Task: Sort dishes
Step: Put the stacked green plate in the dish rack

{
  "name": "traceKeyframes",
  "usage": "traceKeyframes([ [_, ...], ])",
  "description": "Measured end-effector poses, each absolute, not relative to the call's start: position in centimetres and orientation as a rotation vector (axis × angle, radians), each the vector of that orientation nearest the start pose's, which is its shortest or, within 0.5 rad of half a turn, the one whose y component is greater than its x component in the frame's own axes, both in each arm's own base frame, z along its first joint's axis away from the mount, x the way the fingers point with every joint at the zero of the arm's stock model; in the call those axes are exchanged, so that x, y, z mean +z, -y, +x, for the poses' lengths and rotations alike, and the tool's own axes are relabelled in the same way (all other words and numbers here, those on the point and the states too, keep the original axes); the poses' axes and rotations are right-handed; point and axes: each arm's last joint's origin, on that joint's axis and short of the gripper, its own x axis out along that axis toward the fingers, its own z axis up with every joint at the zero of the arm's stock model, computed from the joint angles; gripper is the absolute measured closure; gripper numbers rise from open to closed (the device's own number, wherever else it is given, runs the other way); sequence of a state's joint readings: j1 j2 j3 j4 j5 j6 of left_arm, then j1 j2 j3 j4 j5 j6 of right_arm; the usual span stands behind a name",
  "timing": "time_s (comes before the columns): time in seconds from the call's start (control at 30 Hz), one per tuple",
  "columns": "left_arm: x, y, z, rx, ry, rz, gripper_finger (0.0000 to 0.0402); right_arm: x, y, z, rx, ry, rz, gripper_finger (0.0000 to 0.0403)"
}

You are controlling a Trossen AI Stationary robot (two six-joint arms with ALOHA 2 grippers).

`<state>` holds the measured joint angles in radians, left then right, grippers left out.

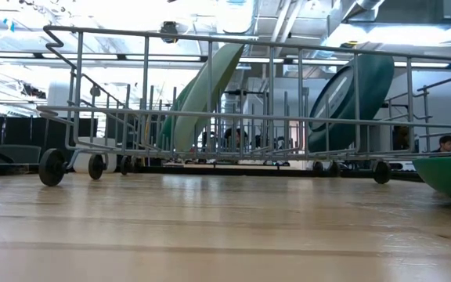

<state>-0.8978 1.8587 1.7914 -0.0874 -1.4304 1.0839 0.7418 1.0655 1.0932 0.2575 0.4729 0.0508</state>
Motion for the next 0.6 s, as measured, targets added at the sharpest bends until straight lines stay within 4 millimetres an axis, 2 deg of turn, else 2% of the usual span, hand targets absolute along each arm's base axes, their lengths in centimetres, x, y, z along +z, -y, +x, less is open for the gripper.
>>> traceKeyframes([
  [0.17, 39.1, 30.6, 28.0, 0.471, -0.343, 1.159, 0.0085, 39.0, -18.4, 17.5, 0.384, 0.187, 0.2, 0.0398],
  [0.23, 39.1, 30.5, 28.1, 0.473, -0.344, 1.156, 0.0085, 39.0, -19.3, 17.2, 0.396, 0.226, 0.207, 0.0398],
  [0.4, 39.3, 30.2, 28.4, 0.508, -0.344, 1.109, 0.0085, 40.6, -19.7, 16.2, 0.421, 0.277, 0.208, 0.0398],
  [0.6, 41.0, 29.6, 27.7, 0.595, -0.298, 0.894, 0.0085, 40.1, -19.9, 15.8, 0.44, 0.215, 0.167, 0.0398],
])
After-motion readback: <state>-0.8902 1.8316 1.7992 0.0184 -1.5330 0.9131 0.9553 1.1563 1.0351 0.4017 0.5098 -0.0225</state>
